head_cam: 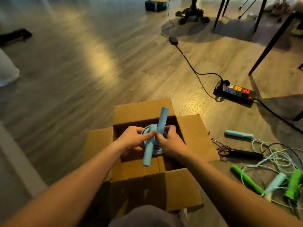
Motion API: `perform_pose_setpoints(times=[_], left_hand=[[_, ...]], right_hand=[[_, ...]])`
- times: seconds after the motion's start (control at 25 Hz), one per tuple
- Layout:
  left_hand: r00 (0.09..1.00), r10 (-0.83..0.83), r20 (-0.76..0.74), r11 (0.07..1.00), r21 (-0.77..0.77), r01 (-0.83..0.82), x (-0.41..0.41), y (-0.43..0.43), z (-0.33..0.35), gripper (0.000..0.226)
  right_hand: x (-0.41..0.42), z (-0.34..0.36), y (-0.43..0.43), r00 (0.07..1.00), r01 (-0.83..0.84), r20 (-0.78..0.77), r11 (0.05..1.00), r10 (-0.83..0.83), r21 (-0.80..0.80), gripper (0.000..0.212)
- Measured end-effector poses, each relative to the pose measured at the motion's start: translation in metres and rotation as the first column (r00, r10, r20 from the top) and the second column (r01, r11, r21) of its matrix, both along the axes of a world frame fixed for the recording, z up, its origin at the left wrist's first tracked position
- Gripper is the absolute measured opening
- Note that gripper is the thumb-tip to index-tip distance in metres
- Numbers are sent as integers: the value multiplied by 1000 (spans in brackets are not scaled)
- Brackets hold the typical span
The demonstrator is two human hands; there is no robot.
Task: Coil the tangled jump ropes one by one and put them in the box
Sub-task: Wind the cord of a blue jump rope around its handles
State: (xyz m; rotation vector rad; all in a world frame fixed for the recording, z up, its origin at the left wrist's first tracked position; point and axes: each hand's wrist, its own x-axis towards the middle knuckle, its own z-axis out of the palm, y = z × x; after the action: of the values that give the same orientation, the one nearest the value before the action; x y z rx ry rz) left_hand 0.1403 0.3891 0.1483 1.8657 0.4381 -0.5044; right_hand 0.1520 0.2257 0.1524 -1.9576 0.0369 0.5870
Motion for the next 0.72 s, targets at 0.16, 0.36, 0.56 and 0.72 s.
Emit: perform_pose_setpoints(times=[0.16, 0.36, 0.56, 0.72], left_hand=[[975, 182, -129, 982, -34, -188, -3, 26, -74, 57], [929, 319, -189, 945, 137, -297, 10, 44, -142, 54], [866, 472, -164, 859, 305, -411, 17, 52, -184, 68], [797, 585, -151, 794, 307, -525, 24, 52, -199, 60]], right_hand=[[19, -73, 25, 967, -119, -228, 993, 113, -15, 44], [48, -144, 56, 919, -199, -357, 979, 170, -45, 42], [55, -180, 87, 900, -212, -405, 974, 163, -79, 62], [59, -186, 95, 923, -228, -354, 954, 147, -196, 64]])
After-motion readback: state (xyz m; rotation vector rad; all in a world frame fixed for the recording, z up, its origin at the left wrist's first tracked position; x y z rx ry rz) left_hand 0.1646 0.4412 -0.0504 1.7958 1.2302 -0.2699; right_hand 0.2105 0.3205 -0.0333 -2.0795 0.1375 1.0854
